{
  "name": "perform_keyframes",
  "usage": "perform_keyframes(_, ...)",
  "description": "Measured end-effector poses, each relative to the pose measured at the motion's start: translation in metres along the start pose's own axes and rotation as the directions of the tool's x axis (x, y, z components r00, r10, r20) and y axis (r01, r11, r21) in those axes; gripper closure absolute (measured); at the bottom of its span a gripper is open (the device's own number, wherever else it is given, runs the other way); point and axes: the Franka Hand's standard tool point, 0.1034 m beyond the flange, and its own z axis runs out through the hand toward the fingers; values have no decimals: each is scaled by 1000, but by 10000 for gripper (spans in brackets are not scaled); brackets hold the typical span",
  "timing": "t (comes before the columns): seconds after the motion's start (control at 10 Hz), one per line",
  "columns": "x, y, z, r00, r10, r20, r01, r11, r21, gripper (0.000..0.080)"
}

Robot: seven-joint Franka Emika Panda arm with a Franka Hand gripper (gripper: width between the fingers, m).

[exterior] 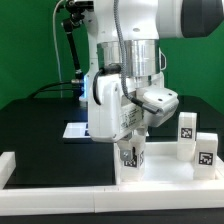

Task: Assemble square table

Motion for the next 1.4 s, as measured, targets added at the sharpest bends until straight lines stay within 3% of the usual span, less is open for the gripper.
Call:
perform_keyframes(0.2, 1, 0, 0, 1000, -1, 0, 1, 1000, -1, 490)
perform_keyframes(0.3, 1, 0, 1, 1000, -1, 0, 1, 1000, -1, 312)
perform_keyframes(0.4, -1, 1, -1, 1000, -4, 1, 4, 1000, 0, 186)
perform_keyframes(0.6, -14, 4, -20, 999, -23, 30, 23, 1000, 12, 157)
perform_keyframes(0.8, -24, 5, -64, 995, -23, 94, 21, 999, 29, 152)
perform_keyframes(0.9, -27, 1, -76, 994, -21, 111, 17, 999, 38, 150)
perform_keyframes(1.1, -24, 4, -66, 995, -22, 96, 20, 999, 30, 150)
perform_keyframes(1.4, -24, 4, -66, 995, -22, 96, 19, 999, 30, 150)
